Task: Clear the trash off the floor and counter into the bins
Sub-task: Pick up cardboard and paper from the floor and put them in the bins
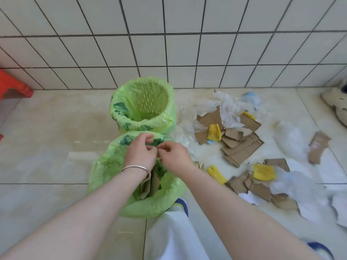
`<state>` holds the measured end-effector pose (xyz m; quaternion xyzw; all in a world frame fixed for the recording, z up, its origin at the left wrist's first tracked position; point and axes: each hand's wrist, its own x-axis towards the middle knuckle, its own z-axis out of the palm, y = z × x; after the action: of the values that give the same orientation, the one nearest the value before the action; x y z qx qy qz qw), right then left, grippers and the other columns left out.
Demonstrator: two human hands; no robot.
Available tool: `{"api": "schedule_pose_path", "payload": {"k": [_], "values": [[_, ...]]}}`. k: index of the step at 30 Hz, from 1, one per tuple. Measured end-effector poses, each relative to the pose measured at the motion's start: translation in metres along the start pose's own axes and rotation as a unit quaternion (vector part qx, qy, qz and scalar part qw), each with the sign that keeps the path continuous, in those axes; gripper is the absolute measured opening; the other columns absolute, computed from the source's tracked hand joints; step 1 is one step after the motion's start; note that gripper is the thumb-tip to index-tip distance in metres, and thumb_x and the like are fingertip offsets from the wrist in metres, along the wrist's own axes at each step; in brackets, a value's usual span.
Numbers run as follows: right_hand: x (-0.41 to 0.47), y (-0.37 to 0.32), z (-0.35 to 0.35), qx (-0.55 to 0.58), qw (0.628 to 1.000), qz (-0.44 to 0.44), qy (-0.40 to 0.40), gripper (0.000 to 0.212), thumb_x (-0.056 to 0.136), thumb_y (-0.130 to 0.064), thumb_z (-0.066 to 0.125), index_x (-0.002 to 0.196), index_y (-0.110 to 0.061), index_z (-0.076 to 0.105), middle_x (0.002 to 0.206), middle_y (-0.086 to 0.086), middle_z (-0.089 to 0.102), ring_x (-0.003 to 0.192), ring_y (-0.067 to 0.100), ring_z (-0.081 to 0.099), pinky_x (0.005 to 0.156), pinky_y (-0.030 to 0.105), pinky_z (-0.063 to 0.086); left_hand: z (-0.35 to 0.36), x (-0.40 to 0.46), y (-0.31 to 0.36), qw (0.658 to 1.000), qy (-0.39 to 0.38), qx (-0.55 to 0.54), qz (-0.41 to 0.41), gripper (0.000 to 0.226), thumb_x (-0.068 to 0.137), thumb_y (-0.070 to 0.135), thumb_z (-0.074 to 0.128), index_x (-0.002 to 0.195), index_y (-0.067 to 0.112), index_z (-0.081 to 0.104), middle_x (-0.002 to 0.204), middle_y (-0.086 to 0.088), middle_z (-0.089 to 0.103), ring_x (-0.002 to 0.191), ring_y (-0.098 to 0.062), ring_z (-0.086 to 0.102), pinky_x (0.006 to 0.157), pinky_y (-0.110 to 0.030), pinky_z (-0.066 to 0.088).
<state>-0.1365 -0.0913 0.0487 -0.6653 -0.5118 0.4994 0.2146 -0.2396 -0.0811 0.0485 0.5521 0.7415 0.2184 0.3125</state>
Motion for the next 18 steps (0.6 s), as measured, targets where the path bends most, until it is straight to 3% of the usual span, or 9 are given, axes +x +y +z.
{"api": "schedule_pose_path", "payload": {"k": [4, 8, 10, 13, 15, 18], "values": [[0.006, 0.014, -0.073, 0.054, 0.994, 0.001, 0.092, 0.02, 0.087, -0.014, 0.049, 0.093, -0.019, 0.067, 0.098, 0.007, 0.072, 0.093, 0.028, 0.067, 0.086, 0.041, 0.054, 0.034, -0.001, 0.07, 0.993, -0.061, -0.024, 0.102, 0.028, 0.083, 0.002, 0.053, 0.103, 0.018, 0.064, 0.086, 0.007, 0.063, 0.076, -0.009, 0.06, 0.068, -0.009, 0.045], [0.014, 0.054, -0.139, 0.045, 0.99, 0.067, 0.116, 0.016, 0.088, -0.02, 0.051, 0.074, -0.023, 0.058, 0.09, 0.006, 0.069, 0.091, 0.028, 0.066, 0.08, 0.038, 0.053, 0.083, 0.011, 0.109, 0.975, -0.147, -0.008, 0.166, 0.028, 0.081, -0.001, 0.052, 0.098, 0.014, 0.067, 0.086, 0.001, 0.067, 0.083, -0.015, 0.064, 0.084, -0.022, 0.05], [0.018, 0.082, -0.163, 0.029, 0.988, 0.12, 0.088, 0.02, 0.089, -0.021, 0.052, 0.07, -0.023, 0.056, 0.09, 0.008, 0.068, 0.084, 0.026, 0.064, 0.079, 0.038, 0.053, 0.115, 0.023, 0.115, 0.968, -0.188, 0.021, 0.166, 0.029, 0.082, -0.002, 0.05, 0.099, 0.014, 0.067, 0.086, -0.001, 0.066, 0.086, -0.017, 0.064, 0.084, -0.022, 0.051], [0.028, 0.124, -0.187, -0.013, 0.984, 0.168, 0.063, 0.019, 0.09, -0.02, 0.05, 0.082, -0.012, 0.065, 0.1, 0.014, 0.07, 0.094, 0.029, 0.066, 0.081, 0.039, 0.053, 0.161, 0.037, 0.11, 0.96, -0.255, 0.041, 0.111, 0.029, 0.086, -0.004, 0.048, 0.109, 0.006, 0.062, 0.084, -0.001, 0.06, 0.08, -0.016, 0.06, 0.067, -0.005, 0.045], [0.036, 0.152, -0.195, -0.022, 0.978, 0.195, 0.067, 0.029, 0.09, -0.02, 0.048, 0.104, 0.001, 0.064, 0.111, 0.019, 0.067, 0.094, 0.031, 0.065, 0.082, 0.041, 0.052, 0.189, 0.04, 0.095, 0.945, -0.307, 0.089, 0.072, 0.036, 0.088, -0.001, 0.047, 0.122, 0.008, 0.055, 0.097, -0.003, 0.06, 0.088, -0.016, 0.059, 0.077, -0.011, 0.046], [0.052, 0.193, -0.195, -0.012, 0.97, 0.239, 0.05, 0.026, 0.089, -0.02, 0.048, 0.1, -0.001, 0.062, 0.107, 0.017, 0.068, 0.083, 0.023, 0.058, 0.075, 0.035, 0.048, 0.219, 0.045, 0.059, 0.931, -0.328, 0.159, 0.016, 0.051, 0.086, 0.004, 0.047, 0.134, 0.021, 0.042, 0.132, -0.004, 0.053, 0.12, -0.023, 0.053, 0.1, -0.029, 0.042]]}}
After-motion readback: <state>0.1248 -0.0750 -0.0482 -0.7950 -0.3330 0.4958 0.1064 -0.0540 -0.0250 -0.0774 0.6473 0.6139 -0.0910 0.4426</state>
